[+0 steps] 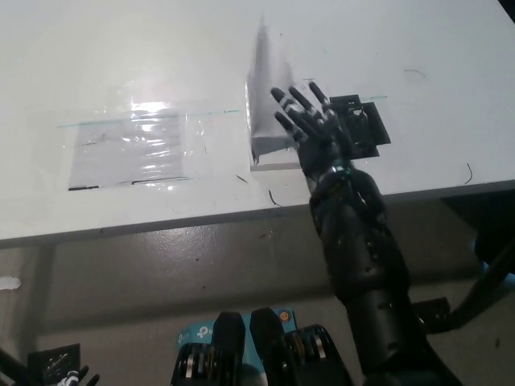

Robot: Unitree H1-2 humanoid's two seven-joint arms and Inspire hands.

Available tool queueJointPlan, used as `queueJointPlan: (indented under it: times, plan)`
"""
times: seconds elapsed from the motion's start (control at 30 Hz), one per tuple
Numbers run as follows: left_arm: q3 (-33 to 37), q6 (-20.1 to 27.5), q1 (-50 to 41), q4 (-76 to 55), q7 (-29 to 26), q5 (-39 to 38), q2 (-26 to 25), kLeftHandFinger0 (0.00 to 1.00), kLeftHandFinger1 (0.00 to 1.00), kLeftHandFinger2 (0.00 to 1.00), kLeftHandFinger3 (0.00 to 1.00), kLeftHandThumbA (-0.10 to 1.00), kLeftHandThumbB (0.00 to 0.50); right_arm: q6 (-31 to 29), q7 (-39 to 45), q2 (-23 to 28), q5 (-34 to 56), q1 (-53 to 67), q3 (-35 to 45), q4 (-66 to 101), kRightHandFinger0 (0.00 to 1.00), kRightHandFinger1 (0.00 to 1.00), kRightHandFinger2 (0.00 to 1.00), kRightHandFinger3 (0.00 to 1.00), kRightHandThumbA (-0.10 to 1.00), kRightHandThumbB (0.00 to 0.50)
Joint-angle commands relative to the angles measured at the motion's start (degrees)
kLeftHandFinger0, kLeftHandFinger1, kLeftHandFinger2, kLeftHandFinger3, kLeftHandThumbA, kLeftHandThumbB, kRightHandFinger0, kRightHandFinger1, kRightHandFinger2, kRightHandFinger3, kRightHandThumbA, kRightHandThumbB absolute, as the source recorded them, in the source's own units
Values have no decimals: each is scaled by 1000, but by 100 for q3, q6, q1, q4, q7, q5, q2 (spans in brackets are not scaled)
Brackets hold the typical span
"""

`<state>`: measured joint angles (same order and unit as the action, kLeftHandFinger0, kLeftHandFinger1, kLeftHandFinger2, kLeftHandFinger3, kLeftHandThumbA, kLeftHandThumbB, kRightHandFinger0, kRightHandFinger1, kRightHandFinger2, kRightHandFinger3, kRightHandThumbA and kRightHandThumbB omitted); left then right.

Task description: The robot uses its right hand to slide under the cover of the book kept in the middle of the desk and open it

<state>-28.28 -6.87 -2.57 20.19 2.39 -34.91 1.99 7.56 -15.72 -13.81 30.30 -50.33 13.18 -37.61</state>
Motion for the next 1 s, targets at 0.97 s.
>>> queueJointPlan:
  times: [0.97]
  plan:
    - [371, -87, 165, -172, 97, 89, -265, 760, 756, 812, 855, 935, 192, -648, 657, 102, -1356, -342, -859, -1393, 601, 649, 668, 921, 1000, 133]
